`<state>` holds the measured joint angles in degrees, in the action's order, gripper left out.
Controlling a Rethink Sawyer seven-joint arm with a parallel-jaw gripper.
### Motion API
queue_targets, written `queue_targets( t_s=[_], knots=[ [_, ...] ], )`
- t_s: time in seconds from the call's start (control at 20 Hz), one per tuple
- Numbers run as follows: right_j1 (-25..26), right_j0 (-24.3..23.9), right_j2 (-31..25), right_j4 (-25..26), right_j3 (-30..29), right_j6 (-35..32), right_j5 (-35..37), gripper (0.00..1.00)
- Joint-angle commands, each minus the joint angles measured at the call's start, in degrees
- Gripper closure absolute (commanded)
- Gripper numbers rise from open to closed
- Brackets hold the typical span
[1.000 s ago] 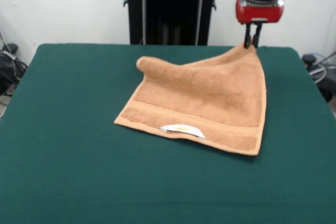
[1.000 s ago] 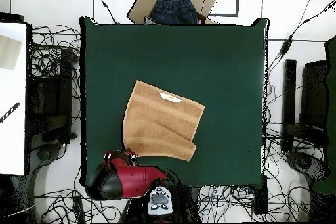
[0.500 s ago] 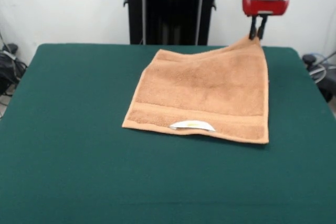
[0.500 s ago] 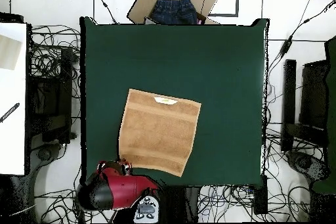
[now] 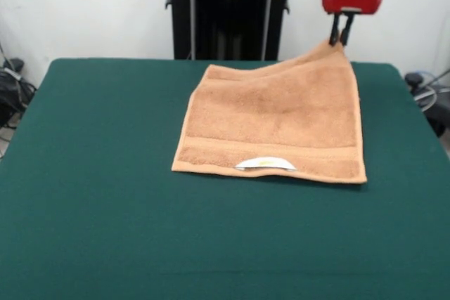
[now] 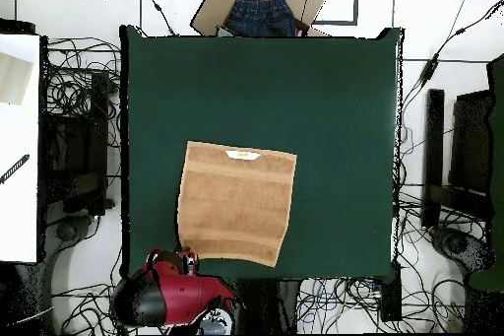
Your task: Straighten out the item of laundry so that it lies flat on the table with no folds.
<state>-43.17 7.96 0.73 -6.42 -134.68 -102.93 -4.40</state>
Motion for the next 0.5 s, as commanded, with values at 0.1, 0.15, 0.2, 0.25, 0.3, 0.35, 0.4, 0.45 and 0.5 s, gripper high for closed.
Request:
queue_targets(
  t_s=[0.1,0.15,0.2,0.25,0.3,0.35,0.4,0.45,0.5],
  knots=[
    [1.06,-2.60,-2.10,-1.86,-1.91,-16.97,-7.62,0.00],
    [1.23,-2.82,-2.16,-1.49,-1.96,-17.09,-8.55,0.00],
    [1.39,-3.05,-2.22,-1.11,-2.00,-17.20,-9.48,0.00],
    [1.59,-3.11,-2.12,-1.09,-1.98,-17.09,-9.91,0.00],
    [1.65,-3.44,-2.44,-1.15,-2.11,-17.07,-10.08,0.00],
    [1.54,-2.95,-2.29,-1.59,-2.36,-17.22,-10.27,0.00],
    [1.44,-2.46,-2.14,-2.03,-2.61,-17.38,-10.47,0.00],
    [1.44,-2.42,-2.32,-2.52,-2.81,-17.57,-10.35,0.00],
    [1.44,-2.38,-2.49,-3.00,-3.02,-17.76,-10.23,0.00]
  ],
)
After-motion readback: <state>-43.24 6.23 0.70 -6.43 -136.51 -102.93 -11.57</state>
